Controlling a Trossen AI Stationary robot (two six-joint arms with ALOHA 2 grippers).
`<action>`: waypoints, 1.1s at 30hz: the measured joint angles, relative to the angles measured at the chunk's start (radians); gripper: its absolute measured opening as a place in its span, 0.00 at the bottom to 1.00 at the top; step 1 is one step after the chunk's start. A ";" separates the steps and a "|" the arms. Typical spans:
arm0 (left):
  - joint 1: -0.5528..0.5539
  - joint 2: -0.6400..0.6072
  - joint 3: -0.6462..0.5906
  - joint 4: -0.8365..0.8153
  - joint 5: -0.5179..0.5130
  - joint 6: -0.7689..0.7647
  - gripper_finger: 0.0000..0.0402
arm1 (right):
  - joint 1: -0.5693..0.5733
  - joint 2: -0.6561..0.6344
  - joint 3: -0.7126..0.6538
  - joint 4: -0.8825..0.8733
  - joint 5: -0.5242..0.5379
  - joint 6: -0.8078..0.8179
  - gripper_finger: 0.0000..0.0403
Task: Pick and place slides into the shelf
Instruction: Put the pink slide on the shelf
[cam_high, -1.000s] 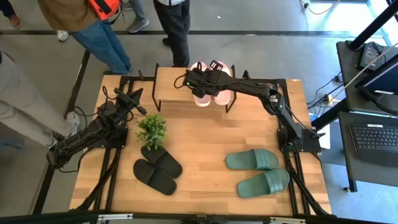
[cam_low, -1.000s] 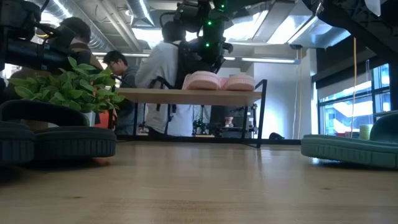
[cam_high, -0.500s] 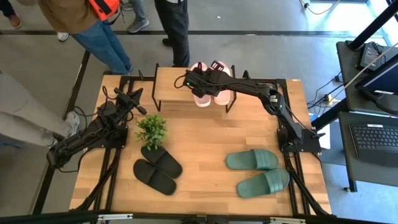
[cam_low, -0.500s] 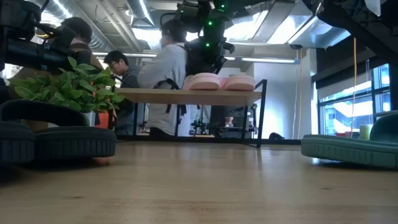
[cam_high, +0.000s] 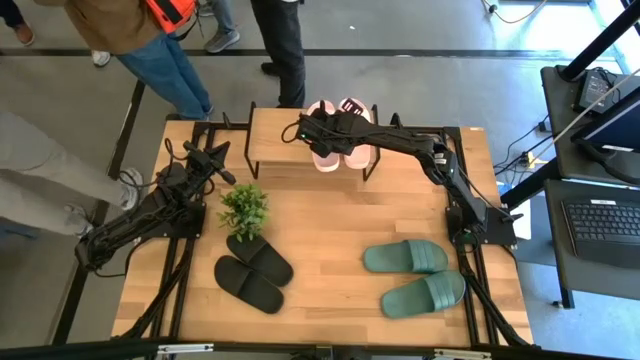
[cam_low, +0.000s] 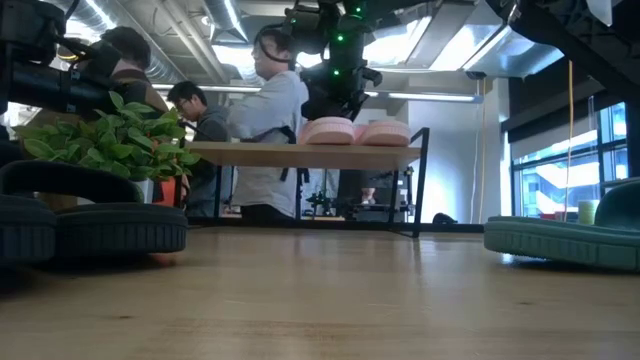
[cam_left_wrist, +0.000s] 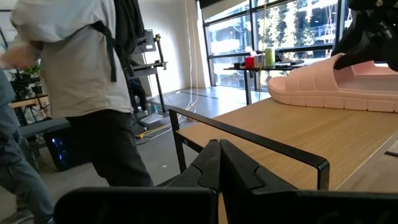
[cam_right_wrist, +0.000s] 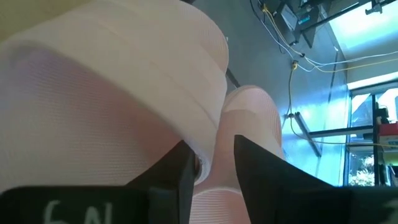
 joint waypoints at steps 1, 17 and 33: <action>0.000 0.000 0.000 0.000 0.000 0.000 0.00 | 0.000 0.000 0.000 -0.002 0.017 0.002 0.28; 0.000 0.000 0.000 0.000 0.000 0.000 0.00 | 0.000 -0.001 0.000 -0.018 -0.023 0.029 0.28; 0.000 0.000 0.000 0.000 0.000 0.000 0.00 | 0.001 -0.003 0.000 -0.039 -0.046 0.052 0.31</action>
